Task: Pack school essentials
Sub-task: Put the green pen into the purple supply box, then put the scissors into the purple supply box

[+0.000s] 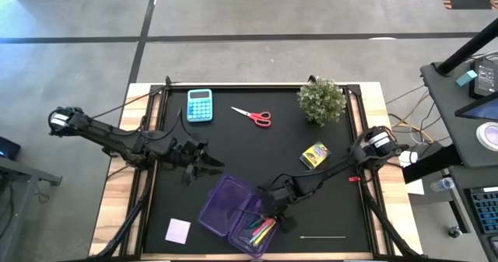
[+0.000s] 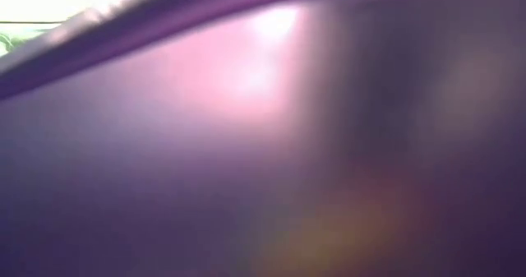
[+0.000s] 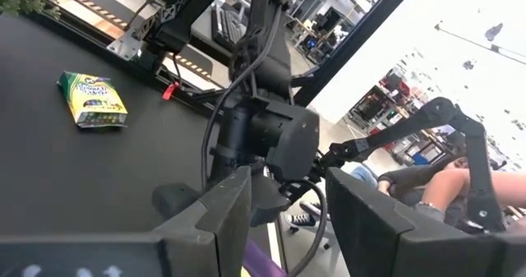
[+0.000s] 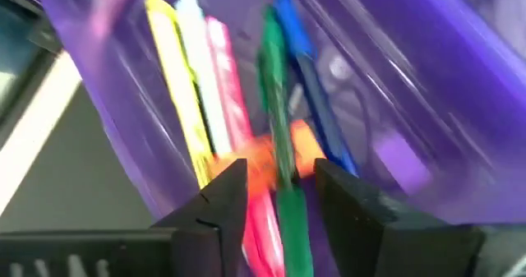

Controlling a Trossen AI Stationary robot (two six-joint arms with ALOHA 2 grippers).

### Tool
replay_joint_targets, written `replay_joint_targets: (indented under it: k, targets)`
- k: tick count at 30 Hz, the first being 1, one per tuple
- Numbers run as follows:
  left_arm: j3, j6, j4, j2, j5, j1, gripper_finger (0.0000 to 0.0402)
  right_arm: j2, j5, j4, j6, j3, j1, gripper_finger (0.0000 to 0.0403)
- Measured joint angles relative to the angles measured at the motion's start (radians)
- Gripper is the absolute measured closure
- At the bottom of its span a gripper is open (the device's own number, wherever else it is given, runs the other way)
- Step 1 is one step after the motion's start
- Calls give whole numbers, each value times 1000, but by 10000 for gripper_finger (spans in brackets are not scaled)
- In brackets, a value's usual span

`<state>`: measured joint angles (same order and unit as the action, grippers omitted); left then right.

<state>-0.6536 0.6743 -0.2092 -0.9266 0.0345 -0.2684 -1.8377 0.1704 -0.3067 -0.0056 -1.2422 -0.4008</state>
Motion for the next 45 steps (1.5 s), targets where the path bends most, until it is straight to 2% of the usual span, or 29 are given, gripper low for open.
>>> replay_joint_targets:
  k: [4,10,15,19,23,31,35,45]
  targets:
    - [-2,0,-9,5,0,0,260,39,-78,-176,-2,-80,13,247]
    - [-4,0,-10,18,0,0,260,139,-197,-235,-47,-146,63,239]
    - [-6,0,-17,29,0,0,260,212,-232,-291,61,-140,224,238]
    - [-6,0,-18,29,8,4,260,225,-166,-305,185,-137,392,238]
    - [-6,-1,-18,29,27,22,260,181,-146,-311,197,-137,523,220]
    - [-10,-40,-18,90,27,104,260,78,-148,-301,251,-164,724,153]
    - [-10,-81,-16,131,27,156,260,27,-165,-281,297,-206,771,133]
    - [-11,-86,-18,200,26,266,260,-123,-169,-288,372,-349,817,132]
